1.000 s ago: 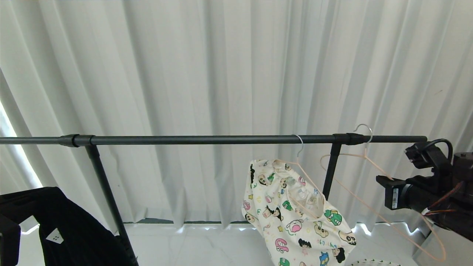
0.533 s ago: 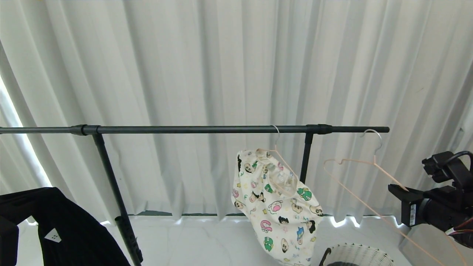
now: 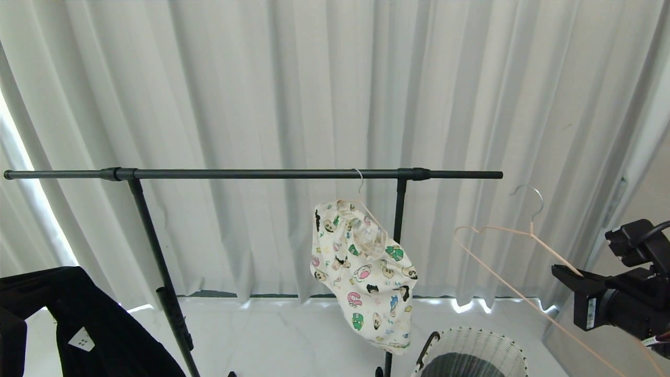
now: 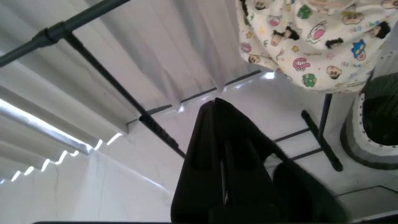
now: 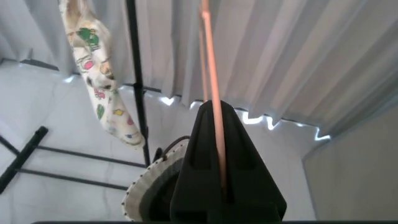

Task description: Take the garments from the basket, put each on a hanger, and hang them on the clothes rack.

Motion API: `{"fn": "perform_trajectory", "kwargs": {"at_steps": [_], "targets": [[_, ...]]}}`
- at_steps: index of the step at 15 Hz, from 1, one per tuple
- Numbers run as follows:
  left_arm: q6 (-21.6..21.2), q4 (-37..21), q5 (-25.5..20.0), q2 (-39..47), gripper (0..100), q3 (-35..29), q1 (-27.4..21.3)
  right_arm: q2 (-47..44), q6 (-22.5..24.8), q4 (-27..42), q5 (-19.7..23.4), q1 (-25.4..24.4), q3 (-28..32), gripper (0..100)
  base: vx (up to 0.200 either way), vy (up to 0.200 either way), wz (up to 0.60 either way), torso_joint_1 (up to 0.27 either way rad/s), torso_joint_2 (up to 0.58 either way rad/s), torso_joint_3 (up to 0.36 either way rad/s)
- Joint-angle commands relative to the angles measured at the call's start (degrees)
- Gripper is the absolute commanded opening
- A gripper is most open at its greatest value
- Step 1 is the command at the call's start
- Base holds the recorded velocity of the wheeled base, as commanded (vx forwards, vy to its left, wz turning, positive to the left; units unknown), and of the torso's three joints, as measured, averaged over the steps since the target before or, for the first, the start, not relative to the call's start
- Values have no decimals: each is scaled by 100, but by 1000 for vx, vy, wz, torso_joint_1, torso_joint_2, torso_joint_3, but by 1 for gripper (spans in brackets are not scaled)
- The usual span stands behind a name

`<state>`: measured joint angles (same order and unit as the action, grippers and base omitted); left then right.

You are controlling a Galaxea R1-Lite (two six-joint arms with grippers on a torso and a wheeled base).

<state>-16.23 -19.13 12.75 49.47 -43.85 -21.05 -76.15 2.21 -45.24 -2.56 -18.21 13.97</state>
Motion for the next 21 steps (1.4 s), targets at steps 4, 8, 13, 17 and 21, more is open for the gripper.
{"fn": "perform_trajectory", "kwargs": {"at_steps": [4,8,13,17,21], "targets": [[-3,5,-1,10,0,17,-4,-5,-1,-11,-34,-139,-26,0,0,50,0,1,2,-2],[5,5,-1,1,0,17,5,39,34,-11,-25,-147,-26,0,0,200,0,1,2,2],[5,5,-1,1,0,17,5,162,34,-11,-16,-147,-52,0,0,200,0,5,1,1],[-3,-3,-1,1,0,17,-4,312,34,-2,-8,-147,-175,0,0,200,0,4,2,6],[-3,5,-10,1,0,78,-13,444,34,-2,-8,-147,-184,0,0,50,0,1,1,2]]}}
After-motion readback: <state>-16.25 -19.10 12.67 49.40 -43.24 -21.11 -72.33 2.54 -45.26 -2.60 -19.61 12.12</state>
